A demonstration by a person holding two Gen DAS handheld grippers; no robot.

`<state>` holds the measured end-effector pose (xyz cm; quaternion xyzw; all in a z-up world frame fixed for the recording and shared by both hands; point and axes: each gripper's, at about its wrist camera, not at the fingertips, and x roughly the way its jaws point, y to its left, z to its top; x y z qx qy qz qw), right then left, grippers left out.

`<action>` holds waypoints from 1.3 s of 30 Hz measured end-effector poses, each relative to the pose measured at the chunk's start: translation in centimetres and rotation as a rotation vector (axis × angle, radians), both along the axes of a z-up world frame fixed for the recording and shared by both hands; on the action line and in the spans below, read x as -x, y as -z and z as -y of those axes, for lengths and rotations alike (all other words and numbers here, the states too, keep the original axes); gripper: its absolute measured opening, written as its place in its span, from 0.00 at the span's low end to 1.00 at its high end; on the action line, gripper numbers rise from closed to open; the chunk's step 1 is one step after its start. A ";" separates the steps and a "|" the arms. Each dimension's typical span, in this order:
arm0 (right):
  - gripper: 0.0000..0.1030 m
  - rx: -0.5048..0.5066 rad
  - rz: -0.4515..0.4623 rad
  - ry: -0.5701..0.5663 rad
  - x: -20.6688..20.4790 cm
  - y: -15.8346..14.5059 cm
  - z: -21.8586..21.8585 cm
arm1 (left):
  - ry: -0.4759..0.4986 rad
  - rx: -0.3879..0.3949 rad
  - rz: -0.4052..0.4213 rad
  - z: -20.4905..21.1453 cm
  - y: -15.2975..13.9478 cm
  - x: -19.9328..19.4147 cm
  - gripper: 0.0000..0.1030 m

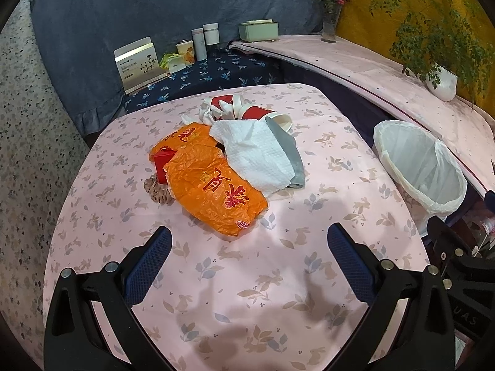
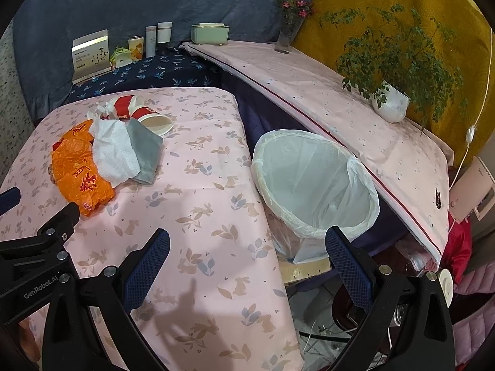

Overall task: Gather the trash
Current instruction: 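Reach the left gripper to the orange plastic bag and close on it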

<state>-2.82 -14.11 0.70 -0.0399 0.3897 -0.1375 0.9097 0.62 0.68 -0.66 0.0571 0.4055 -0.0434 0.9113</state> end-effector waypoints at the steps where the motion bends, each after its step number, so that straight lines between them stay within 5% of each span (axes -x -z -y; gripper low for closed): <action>1: 0.93 -0.001 0.001 -0.001 0.0 0.0 0.0 | 0.001 0.000 0.000 0.0 0.0 0.0 0.93; 19: 0.93 -0.033 0.031 0.057 -0.9 0.0 0.9 | -0.032 0.083 -0.025 -2.2 0.6 -2.0 0.93; 32: 0.93 -0.085 0.001 0.029 -5.0 1.2 -1.2 | -0.145 0.134 -0.093 -7.9 2.8 -6.4 0.93; 39: 0.93 -0.122 -0.015 -0.014 -8.0 2.6 -3.5 | -0.124 0.179 -0.121 -8.8 4.1 -9.3 0.93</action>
